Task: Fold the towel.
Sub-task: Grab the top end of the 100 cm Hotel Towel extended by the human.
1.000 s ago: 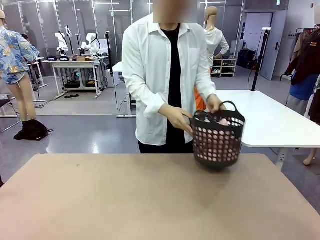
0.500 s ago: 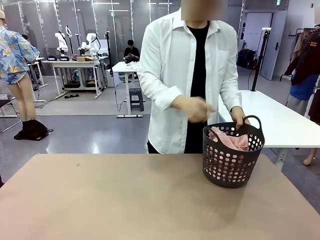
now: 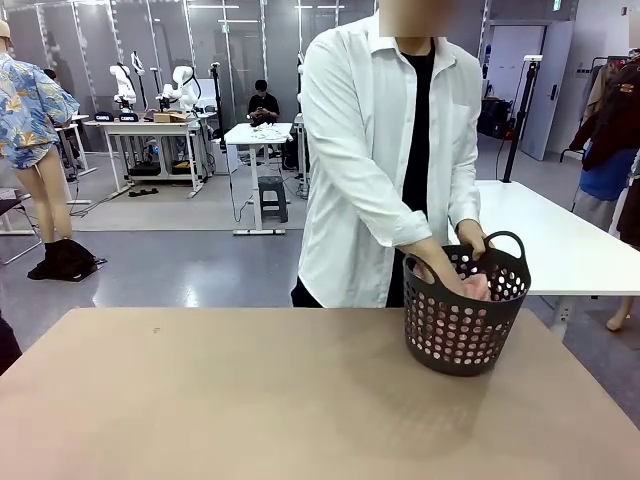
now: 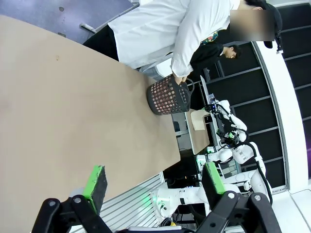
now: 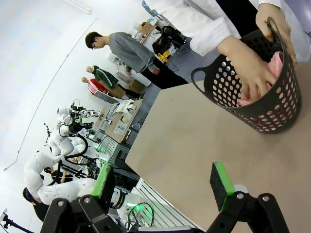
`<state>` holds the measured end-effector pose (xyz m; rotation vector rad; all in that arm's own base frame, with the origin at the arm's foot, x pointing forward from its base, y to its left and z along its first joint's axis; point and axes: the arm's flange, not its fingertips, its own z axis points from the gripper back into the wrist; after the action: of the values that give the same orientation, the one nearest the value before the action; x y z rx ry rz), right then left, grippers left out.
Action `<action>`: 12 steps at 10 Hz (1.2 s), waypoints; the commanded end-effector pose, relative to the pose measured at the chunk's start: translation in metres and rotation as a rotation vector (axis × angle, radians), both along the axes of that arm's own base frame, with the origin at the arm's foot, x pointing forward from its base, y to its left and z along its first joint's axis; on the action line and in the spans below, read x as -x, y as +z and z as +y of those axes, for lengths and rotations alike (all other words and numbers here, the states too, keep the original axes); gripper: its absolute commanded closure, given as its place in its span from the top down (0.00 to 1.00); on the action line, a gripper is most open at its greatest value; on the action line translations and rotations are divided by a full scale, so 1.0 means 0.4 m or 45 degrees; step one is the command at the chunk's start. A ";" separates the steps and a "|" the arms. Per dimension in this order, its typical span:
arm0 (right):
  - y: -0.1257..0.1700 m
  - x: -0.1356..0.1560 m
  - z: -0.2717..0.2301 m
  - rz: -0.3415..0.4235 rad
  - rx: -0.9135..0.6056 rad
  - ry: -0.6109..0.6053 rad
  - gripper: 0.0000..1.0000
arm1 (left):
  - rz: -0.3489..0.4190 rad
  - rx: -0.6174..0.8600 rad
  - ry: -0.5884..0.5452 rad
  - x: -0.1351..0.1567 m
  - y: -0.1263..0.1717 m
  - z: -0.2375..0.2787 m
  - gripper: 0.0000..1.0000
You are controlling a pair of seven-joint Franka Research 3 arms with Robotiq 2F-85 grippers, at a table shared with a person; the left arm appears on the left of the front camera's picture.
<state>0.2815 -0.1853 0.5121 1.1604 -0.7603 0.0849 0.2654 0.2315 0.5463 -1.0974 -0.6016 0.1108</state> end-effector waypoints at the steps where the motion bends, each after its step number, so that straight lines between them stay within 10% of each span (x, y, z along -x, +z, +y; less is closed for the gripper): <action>1: 0.002 -0.003 -0.001 -0.021 0.008 0.004 1.00 | 0.004 0.005 -0.012 0.004 0.002 -0.001 1.00; 12: 0.002 -0.003 -0.001 -0.021 0.008 0.004 1.00 | 0.004 0.005 -0.012 0.004 0.002 -0.001 1.00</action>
<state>0.2815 -0.1853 0.5121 1.1603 -0.7602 0.0848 0.2654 0.2314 0.5463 -1.0975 -0.6014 0.1107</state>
